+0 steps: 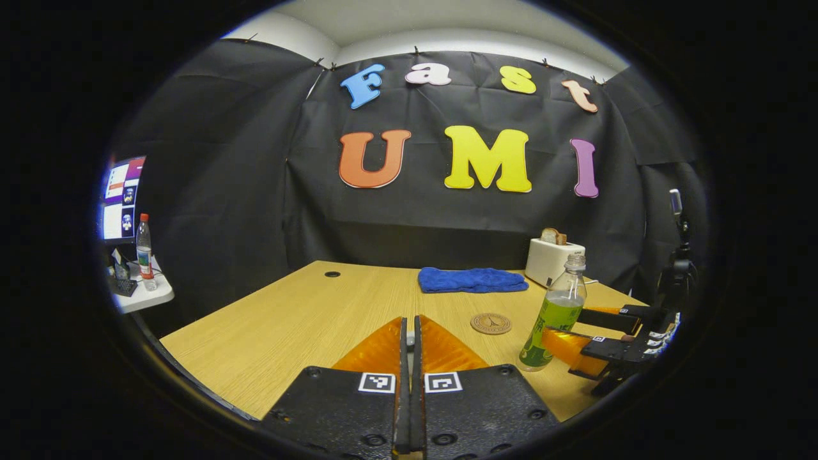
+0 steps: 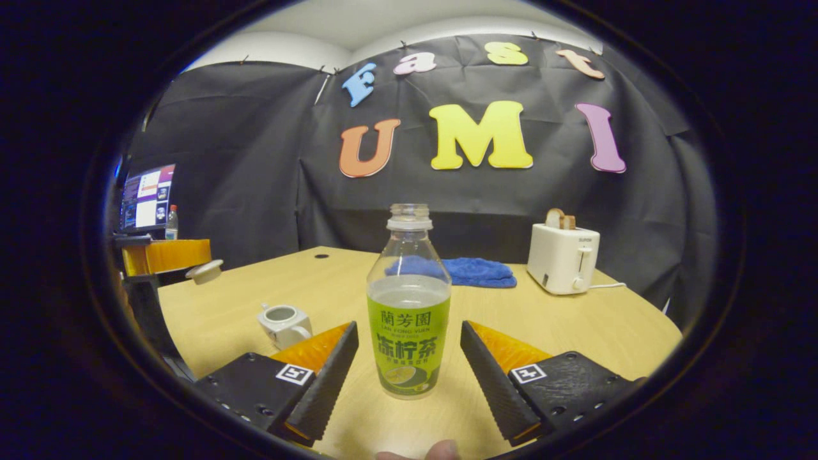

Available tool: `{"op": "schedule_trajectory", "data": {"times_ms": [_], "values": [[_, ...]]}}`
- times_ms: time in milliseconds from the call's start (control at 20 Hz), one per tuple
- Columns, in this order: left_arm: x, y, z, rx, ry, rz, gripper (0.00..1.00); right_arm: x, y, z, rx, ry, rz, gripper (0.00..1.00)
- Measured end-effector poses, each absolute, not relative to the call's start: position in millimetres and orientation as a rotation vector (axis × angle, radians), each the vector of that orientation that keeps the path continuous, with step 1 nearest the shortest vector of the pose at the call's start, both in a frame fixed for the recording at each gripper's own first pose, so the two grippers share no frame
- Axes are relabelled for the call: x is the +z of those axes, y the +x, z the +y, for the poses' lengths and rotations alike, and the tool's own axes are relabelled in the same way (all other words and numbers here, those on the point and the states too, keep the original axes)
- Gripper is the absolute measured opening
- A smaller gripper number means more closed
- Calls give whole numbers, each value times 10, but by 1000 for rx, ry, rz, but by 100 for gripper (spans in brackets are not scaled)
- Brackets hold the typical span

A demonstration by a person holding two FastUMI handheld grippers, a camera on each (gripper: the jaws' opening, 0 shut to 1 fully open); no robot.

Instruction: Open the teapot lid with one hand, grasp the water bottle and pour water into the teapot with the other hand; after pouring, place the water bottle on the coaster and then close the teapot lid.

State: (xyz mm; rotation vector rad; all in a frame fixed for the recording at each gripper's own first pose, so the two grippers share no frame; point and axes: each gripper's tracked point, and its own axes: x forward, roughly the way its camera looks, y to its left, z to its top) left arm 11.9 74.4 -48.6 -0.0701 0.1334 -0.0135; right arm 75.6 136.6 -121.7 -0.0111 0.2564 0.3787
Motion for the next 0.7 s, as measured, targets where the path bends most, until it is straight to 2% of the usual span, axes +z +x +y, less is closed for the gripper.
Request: {"op": "schedule_trajectory", "data": {"times_ms": [100, 300, 500, 550, 700], "values": [[-503, 125, 746, -14, -68, 138, 2, -1221, 833, 1359, 355, 4, 257, 94], [-508, 116, 751, -23, -73, 143, 2, -1211, 910, 1391, 339, 23, 259, 96], [-553, 123, 802, -20, -80, 156, 3, -1245, 911, 1455, 341, 19, 265, 85], [-551, 121, 797, -20, -81, 159, 3, -1221, 895, 1444, 339, 15, 260, 75], [-571, 120, 780, -28, -83, 168, 3, -1233, 894, 1465, 343, -1, 265, 75]]}}
